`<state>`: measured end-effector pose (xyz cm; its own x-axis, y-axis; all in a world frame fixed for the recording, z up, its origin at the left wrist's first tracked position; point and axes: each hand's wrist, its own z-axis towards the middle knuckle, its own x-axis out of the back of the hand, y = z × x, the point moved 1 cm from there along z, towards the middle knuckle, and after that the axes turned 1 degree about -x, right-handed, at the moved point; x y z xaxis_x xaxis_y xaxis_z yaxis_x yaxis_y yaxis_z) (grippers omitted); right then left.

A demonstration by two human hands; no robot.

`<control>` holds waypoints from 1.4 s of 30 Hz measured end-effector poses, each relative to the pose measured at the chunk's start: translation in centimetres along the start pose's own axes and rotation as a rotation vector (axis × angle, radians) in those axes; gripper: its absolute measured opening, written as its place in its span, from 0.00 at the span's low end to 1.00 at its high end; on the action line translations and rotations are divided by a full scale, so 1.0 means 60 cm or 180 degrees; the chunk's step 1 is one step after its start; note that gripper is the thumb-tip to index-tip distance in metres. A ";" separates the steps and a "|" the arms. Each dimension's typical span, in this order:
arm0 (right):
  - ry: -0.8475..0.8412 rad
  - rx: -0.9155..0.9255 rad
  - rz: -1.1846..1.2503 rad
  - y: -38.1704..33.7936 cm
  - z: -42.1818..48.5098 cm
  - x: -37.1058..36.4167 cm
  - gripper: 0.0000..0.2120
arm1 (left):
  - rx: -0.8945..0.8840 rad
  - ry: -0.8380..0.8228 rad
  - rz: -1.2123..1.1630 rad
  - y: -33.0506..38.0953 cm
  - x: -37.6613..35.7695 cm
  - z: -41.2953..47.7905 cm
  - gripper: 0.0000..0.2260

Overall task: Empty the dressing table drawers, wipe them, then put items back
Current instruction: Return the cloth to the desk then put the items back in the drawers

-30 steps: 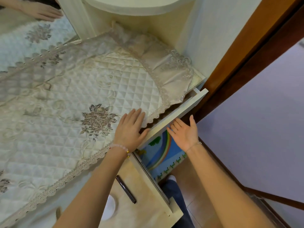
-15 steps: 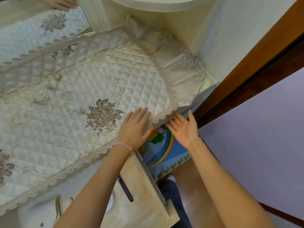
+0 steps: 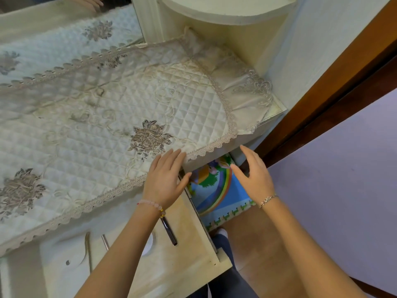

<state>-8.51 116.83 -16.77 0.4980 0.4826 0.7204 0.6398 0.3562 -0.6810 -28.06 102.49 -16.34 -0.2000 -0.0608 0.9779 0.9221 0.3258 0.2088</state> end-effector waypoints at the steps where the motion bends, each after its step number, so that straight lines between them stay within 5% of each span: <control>1: -0.0007 0.0116 -0.0172 -0.009 -0.006 0.003 0.29 | 0.0042 0.0055 0.0021 -0.001 0.005 -0.010 0.26; 16: -0.0883 0.1245 -0.0863 -0.141 -0.064 -0.067 0.31 | 0.1068 0.0617 0.0150 -0.046 0.050 -0.200 0.25; 34: -0.1986 0.2830 -0.1335 -0.150 0.014 -0.108 0.31 | 0.3400 0.1037 -0.0082 0.101 -0.025 -0.349 0.27; 37: -0.2078 0.3069 -0.1441 -0.147 0.030 -0.112 0.31 | 0.3890 0.1484 -0.0452 0.138 -0.046 -0.364 0.27; 42: -0.2211 0.3432 -0.1516 -0.147 0.046 -0.122 0.31 | 0.5185 0.2998 -0.1679 0.214 -0.081 -0.378 0.24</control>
<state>-19.42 112.39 -16.39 -0.2380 0.3239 0.9157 -0.2633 0.8860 -0.3818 -7.76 85.54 -18.18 0.4126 -0.6504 0.6378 -0.4079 0.4941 0.7678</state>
